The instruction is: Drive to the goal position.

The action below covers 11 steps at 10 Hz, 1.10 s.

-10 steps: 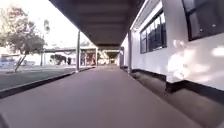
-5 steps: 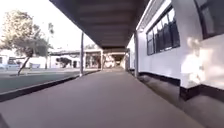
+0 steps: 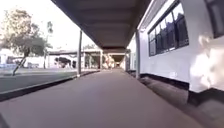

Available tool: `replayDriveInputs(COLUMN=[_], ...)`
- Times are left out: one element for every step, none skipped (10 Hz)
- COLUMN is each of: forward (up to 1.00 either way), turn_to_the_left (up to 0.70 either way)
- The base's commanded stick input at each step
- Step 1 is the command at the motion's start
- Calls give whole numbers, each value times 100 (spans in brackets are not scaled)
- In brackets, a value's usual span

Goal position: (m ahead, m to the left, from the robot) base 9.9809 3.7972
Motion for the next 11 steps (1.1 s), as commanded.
replayDriveInputs(forward=[70, 70, 70, 70, 70, 70, 70, 70, 70, 70, 70], turn_to_the_left=[0, 0, 0, 0, 0, 0, 0, 0, 0, 0, 0])
